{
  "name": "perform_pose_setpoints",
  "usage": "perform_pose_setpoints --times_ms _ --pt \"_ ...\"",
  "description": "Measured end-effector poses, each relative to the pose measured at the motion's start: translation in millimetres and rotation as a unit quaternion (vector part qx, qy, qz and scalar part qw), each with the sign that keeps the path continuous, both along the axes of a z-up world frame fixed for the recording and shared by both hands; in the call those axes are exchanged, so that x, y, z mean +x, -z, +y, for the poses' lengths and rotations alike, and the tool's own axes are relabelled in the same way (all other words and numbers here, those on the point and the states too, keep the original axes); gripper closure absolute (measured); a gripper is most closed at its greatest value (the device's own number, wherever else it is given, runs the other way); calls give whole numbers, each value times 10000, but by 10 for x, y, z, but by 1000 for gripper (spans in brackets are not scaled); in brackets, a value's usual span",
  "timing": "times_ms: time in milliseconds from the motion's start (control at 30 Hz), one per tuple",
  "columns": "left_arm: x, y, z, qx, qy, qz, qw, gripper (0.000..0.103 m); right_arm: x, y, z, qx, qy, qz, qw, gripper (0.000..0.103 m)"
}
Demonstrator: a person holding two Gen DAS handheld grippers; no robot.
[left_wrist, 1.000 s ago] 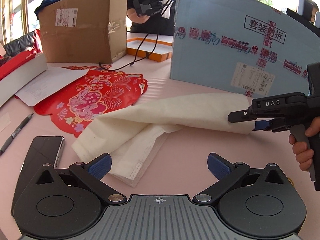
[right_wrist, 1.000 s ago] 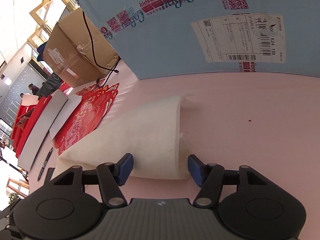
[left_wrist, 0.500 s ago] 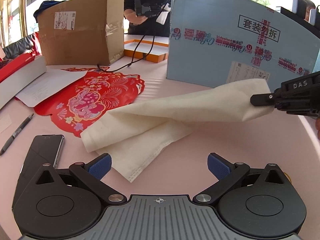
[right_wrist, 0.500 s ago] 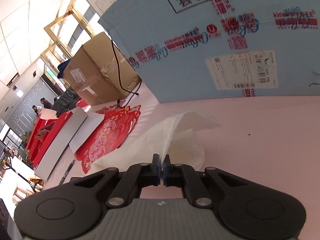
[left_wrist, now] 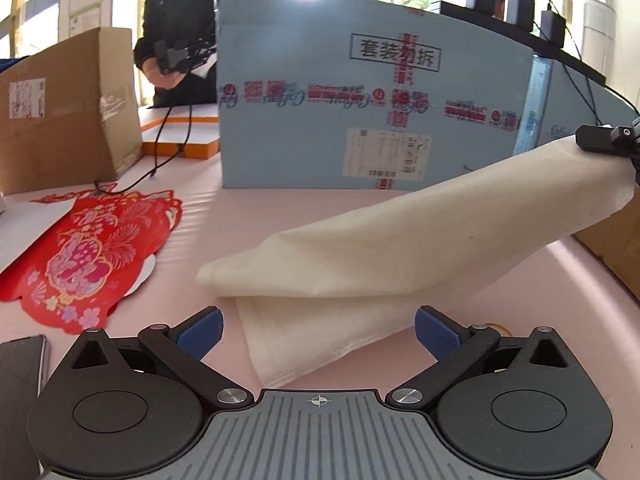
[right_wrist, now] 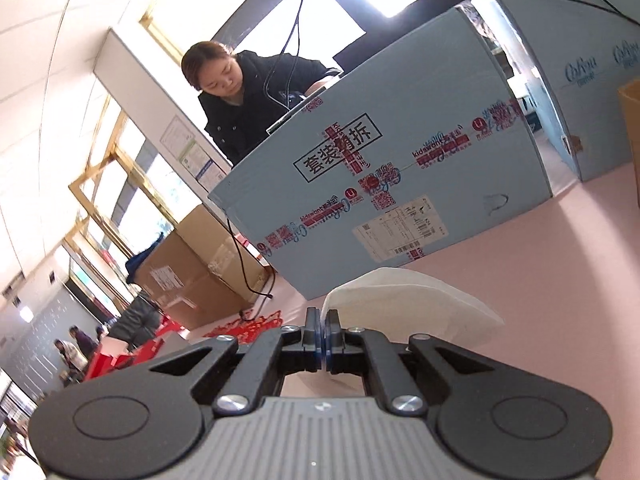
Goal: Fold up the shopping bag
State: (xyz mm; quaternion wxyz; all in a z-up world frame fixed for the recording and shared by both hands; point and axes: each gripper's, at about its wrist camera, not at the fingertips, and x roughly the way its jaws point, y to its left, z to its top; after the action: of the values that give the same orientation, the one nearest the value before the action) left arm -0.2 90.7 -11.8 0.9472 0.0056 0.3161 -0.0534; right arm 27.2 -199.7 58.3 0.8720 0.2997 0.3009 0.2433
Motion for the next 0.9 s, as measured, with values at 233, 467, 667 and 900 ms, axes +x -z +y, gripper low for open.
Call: perform_pose_setpoints --times_ms 233,467,667,900 --pt "249 -135 -222 66 484 -408 9980 0 -209 -6 -180 -336 683 136 9970 101" --pt "766 -103 -315 -54 433 -293 9986 0 17 94 -269 -754 1179 382 9894 93" --pt "976 -112 -256 168 238 -343 9990 0 43 183 -405 -1061 1641 494 9795 42" --pt "776 -229 -33 198 299 -542 9979 0 104 293 -508 -1160 1781 679 9748 38"
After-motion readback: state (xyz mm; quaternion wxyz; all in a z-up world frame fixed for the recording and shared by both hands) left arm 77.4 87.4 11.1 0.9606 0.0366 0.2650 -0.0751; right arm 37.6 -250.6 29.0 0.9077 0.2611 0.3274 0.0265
